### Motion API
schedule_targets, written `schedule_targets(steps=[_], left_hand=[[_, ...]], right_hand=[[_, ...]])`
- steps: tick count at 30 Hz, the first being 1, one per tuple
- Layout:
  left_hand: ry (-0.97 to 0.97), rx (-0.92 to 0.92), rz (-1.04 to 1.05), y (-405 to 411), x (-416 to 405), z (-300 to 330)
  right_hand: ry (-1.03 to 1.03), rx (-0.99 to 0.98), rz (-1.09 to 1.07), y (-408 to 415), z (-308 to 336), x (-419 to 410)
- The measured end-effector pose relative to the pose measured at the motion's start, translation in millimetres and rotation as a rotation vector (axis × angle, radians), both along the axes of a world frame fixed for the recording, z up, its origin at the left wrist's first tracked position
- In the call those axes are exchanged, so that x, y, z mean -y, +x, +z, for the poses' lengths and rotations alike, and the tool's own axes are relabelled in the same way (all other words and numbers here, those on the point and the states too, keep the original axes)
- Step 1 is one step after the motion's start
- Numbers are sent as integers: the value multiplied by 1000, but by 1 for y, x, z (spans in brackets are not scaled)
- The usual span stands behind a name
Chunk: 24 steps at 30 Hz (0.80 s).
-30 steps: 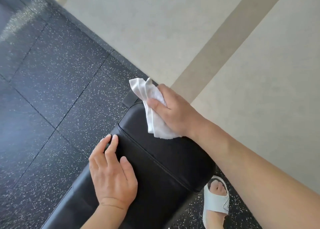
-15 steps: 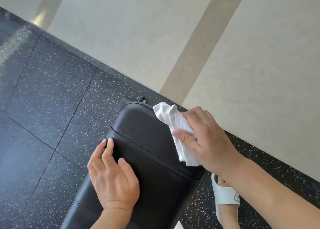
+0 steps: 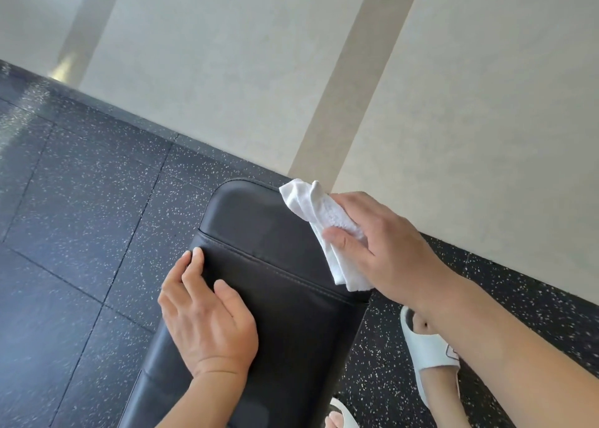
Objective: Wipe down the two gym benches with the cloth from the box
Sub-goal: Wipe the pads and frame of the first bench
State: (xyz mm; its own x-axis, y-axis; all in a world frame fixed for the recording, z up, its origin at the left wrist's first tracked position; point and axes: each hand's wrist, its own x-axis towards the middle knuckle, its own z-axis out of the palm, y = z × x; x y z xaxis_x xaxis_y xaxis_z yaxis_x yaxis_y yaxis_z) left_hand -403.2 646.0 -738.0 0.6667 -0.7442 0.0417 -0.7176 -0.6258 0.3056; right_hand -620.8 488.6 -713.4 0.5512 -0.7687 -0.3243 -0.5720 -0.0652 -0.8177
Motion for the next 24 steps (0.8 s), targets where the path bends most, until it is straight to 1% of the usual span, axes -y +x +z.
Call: schedule_targets(steps=[4,6,8,9,11,14,18,20,22,24], left_hand=[[-8,-4,6,-1,1,1],[-8,-12,6,-2,2,3],[-8,-11,8,-2,2,3],[-9,-9,7,-2,1,3],[-16,-8,0,-2,1,3],[-12,0,1,-2,1,3],[-18,3,-5,-1,1,2],[-26,1,-7,-2,1,4],[-20,3,-6,0,1,3],[-21,8,-10,0,1,2]], right_hand=[[-35,-150,58,25,-2,15],[26,-148,84,45,-3,33],[69,-105,63,55,-8,42],[65,-83,29,54,-10,41],[-9,-54,-70,42,-14,26],[-119,-4,-280,14,-18,-13],[-202,-10,-526,-2,-20,-65],[-203,-14,-584,7,-20,-62],[-204,-57,-593,20,-20,-41],[-167,-50,-636,30,-22,-22]])
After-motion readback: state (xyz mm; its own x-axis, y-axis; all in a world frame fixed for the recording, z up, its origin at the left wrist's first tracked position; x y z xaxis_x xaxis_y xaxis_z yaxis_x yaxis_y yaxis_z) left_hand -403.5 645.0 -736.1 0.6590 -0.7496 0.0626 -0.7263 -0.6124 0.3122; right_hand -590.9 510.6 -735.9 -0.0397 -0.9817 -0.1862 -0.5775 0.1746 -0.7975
